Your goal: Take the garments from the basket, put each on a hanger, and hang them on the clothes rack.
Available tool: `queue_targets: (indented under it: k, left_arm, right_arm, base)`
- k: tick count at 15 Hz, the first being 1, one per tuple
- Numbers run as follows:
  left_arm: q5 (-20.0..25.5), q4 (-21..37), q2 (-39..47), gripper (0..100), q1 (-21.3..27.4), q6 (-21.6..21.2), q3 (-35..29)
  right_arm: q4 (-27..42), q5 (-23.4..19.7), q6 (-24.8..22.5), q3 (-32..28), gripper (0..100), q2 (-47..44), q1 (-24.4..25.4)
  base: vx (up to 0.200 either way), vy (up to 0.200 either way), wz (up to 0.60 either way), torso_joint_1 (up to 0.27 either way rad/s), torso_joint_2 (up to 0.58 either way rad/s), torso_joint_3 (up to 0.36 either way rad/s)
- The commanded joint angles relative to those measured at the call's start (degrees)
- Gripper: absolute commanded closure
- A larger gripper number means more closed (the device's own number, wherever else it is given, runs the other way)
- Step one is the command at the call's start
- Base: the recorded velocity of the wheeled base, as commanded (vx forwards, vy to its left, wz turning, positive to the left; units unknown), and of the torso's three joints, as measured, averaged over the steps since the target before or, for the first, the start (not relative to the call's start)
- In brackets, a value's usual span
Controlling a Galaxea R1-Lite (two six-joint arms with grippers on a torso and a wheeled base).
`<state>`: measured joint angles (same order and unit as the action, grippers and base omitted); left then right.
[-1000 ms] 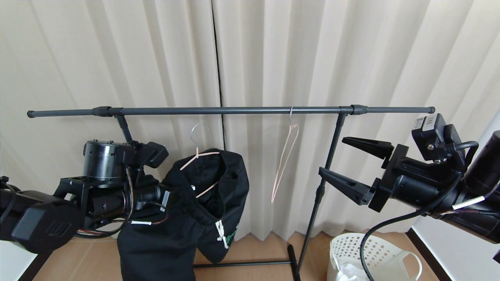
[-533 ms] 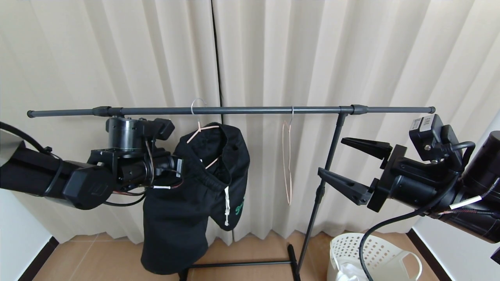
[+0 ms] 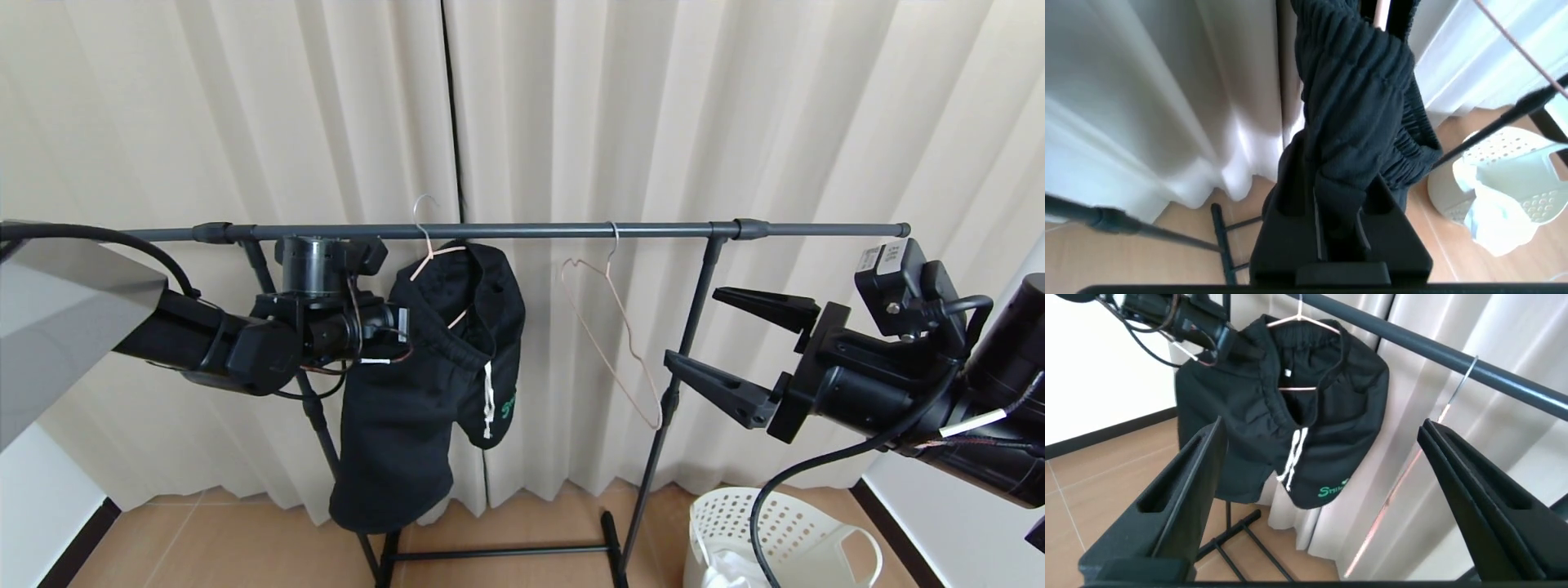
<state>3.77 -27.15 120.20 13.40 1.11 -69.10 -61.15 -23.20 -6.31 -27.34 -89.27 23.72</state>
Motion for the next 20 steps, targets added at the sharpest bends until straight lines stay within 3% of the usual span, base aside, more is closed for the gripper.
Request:
queue_targets:
  k: [1, 5, 6, 15, 18, 20]
  left_arm:
    - [0.01, -0.01, 2.76, 100, 0.05, 0.03, -1.48]
    - [0.01, -0.1, 3.55, 100, 0.05, 0.21, -1.04]
    - [0.01, -0.1, 3.55, 0, 0.05, 0.21, -0.95]
    - [0.28, -0.36, -7.44, 0, 0.05, -0.49, 9.77]
    - [0.28, -0.36, -15.17, 0, 0.05, -0.41, 16.19]
    - [0.63, -0.36, -24.49, 0, 0.4, -0.49, 23.83]
  right_arm:
    - [-0.02, 0.0, -0.01, 0.01, 0, -0.03, -0.08]
    - [-0.02, 0.0, -0.01, 0.01, 0, -0.11, -0.08]
    - [-0.02, 0.0, -0.1, 0.01, 0, -0.2, -0.08]
    - [-0.11, 0.0, -0.1, 0.1, 0, 0.15, -0.08]
    - [-0.11, 0.17, -0.01, 0.01, 0, 0.68, -0.34]
    - [-0.11, 1.75, -0.01, 0.54, 0, 1.91, -0.08]
  base:
    - [0.0, 0.0, 0.0, 0.0, 0.0, 0.0]
    - [0.0, 0.0, 0.0, 0.0, 0.0, 0.0]
    - [0.0, 0.0, 0.0, 0.0, 0.0, 0.0]
    - [0.0, 0.0, 0.0, 0.0, 0.0, 0.0]
    - [0.0, 0.0, 0.0, 0.0, 0.0, 0.0]
    - [0.0, 0.0, 0.0, 0.0, 0.0, 0.0]
